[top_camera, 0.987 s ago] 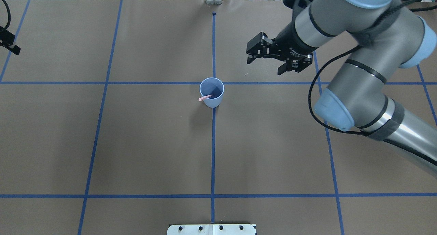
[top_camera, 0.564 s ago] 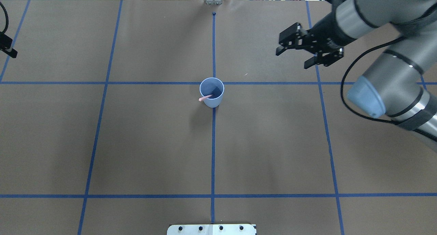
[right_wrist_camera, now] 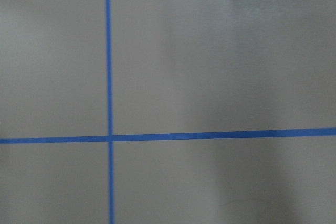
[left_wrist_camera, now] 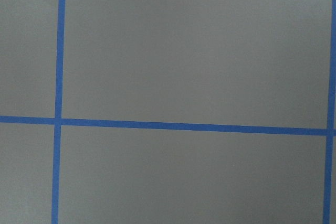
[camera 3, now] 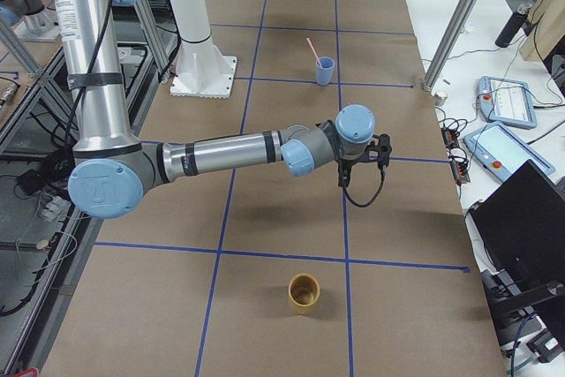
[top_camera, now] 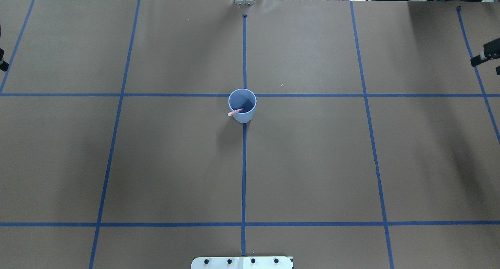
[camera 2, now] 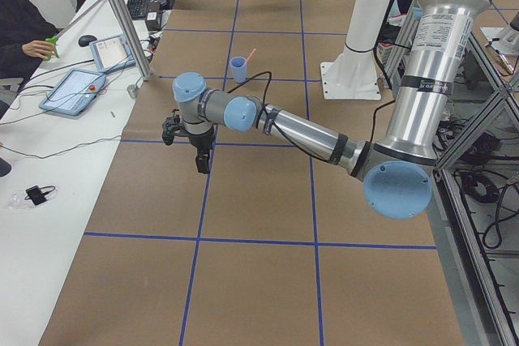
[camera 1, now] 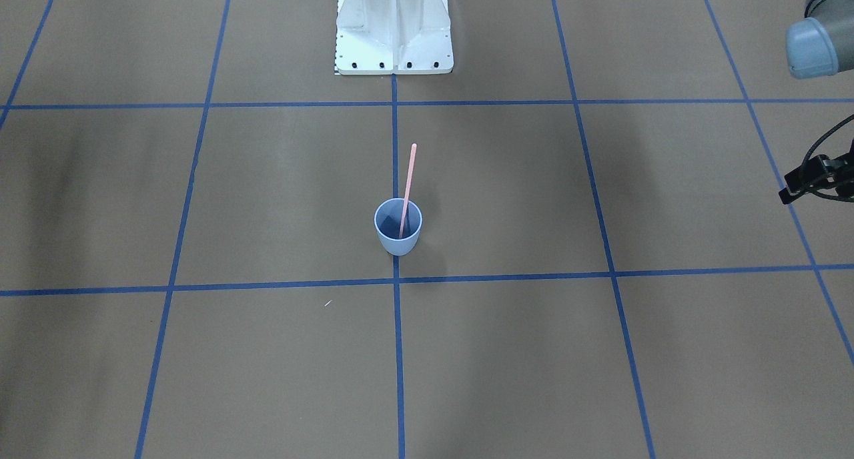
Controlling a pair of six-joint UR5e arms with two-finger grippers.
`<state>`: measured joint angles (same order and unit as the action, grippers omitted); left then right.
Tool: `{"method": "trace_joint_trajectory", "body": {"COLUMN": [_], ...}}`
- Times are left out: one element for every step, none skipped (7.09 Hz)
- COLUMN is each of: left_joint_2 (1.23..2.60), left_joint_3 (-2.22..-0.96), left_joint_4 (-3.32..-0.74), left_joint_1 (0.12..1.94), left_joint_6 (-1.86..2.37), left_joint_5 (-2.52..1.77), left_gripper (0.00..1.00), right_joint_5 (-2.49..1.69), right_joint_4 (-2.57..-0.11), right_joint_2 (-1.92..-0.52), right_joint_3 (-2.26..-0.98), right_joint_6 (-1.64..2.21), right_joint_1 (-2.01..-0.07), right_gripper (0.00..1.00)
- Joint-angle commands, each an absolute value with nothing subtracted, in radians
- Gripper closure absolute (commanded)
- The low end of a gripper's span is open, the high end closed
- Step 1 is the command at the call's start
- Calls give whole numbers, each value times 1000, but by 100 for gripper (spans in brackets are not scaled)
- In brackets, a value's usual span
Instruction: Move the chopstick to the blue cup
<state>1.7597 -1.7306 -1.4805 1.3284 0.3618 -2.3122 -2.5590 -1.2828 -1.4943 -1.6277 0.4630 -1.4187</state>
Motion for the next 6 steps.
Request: {"method": "trace_joint_trajectory", "body": {"left_joint_2": [1715, 1712, 1712, 1712, 1710, 1709], "left_joint_3": [-1711, -1685, -1624, -1549, -1505, -1476], "left_joint_4": [-1476, -1474, -1477, -1486, -1486, -1486], "left_joint_1": [1421, 1481, 1511, 1549, 1580, 1597], "left_joint_6": [49, -33, -128, -206, -216, -216], "left_joint_5": [-2309, -2307, -2296, -2286, -2286, -2286], "left_gripper": [2, 2, 2, 2, 2, 2], "right_joint_5": [-2423, -2408, -2337, -2307, -2307, -2306], "right_joint_4": [-1427, -1506, -1560, -1590, -1592, -1594], "right_joint_2": [-1565, -1572, -1589, -1617, -1623, -1628], "right_joint_3": [-1621, -1621, -1623, -1623, -1624, -1629], "right_joint_6": [238, 135, -59, -193, -204, -204], "right_joint_1": [-1456, -1485, -1535, -1572, -1600, -1624], "right_gripper": [0, 0, 0, 0, 0, 0]}}
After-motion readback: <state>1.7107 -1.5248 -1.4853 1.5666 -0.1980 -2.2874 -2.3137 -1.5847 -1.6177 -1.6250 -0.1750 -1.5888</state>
